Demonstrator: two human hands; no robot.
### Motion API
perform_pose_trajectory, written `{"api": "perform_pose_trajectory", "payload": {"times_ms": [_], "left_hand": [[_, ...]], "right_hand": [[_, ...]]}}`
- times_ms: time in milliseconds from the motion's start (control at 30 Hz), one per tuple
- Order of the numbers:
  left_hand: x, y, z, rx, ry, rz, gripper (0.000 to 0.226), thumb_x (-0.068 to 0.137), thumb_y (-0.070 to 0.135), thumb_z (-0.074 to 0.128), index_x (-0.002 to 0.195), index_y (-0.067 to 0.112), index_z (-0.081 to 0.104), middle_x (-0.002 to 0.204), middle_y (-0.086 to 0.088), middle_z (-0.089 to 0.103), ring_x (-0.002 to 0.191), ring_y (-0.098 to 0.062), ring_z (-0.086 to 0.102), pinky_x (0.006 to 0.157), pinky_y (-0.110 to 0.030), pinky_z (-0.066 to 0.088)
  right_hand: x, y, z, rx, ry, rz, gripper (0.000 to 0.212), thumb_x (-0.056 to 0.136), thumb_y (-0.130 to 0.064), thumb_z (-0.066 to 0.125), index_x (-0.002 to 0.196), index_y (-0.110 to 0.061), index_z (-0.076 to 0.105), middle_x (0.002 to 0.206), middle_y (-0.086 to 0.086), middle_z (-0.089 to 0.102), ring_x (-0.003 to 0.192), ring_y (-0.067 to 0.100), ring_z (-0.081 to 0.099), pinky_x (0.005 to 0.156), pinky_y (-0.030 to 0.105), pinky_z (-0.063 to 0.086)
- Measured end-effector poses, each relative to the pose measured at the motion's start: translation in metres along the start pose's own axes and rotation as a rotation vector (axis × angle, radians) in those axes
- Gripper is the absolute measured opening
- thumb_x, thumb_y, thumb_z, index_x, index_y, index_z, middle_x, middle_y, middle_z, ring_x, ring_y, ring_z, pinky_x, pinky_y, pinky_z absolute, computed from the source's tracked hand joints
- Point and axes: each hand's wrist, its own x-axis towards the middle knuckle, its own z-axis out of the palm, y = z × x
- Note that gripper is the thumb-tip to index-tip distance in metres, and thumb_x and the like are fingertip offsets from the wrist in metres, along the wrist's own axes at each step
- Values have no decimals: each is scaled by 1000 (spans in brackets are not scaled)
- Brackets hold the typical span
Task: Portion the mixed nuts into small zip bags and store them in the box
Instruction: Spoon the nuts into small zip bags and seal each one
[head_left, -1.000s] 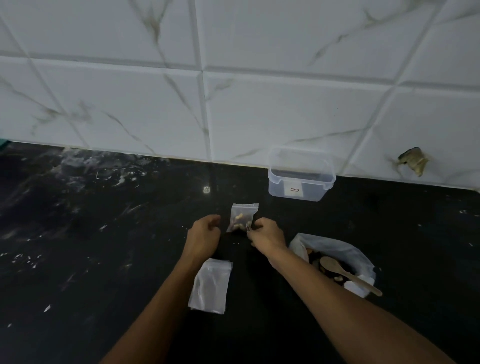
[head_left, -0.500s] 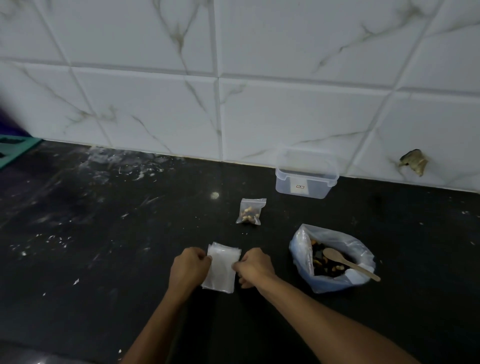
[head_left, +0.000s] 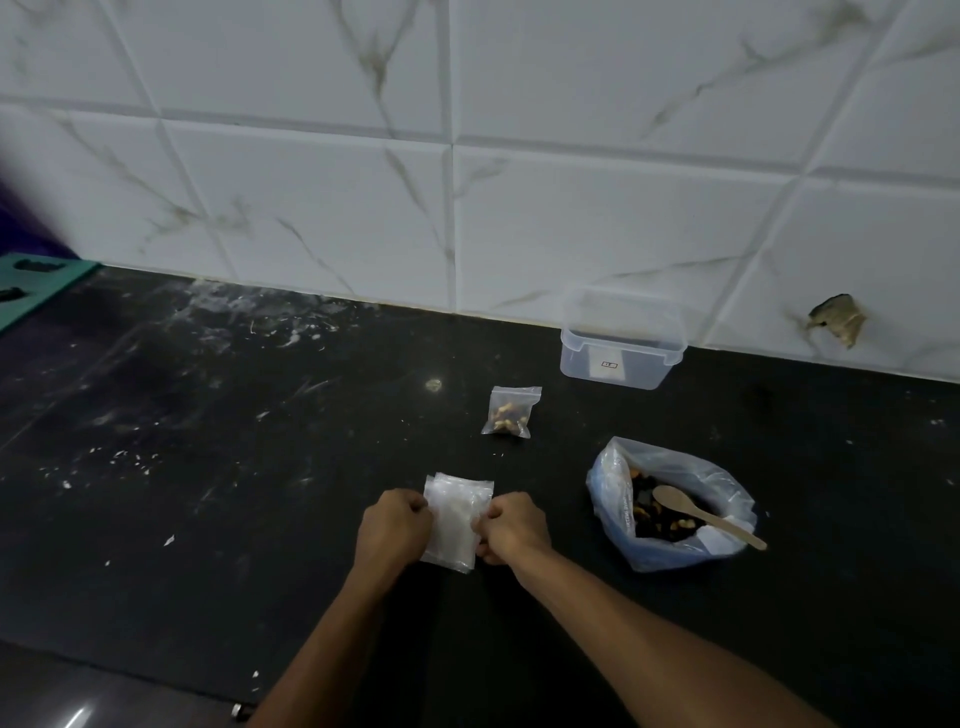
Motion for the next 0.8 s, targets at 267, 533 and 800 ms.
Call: {"api": "perform_pose_trajectory", "payload": {"times_ms": [267,533,800], "left_hand": [[-3,5,-2,-15,-3,-14,17,96,17,53,87,21,67,81,6,63,73,-9,63,61,-23,50],[-14,36,-11,-275,157,76,30,97,40,57,83,16,65,81,-10,69,69,-17,63,69,-35,54],[-16,95,-8,-556,-65,127,33,97,33,60,83,5,70,73,-6,66,70,-16,63,68,-31,55]], "right_hand": [[-7,0,0,-135,101,-118,15,88,-20,67,82,-25,54,94,1,68,82,15,69,73,33,60],[-22,-7,-32,42,46,-230,7,89,-17,66,87,-16,60,86,5,69,73,14,70,62,24,58],[-24,-2,-66,29,261,-427,14,90,-18,64,80,-21,55,75,0,65,67,11,66,61,31,59]]}}
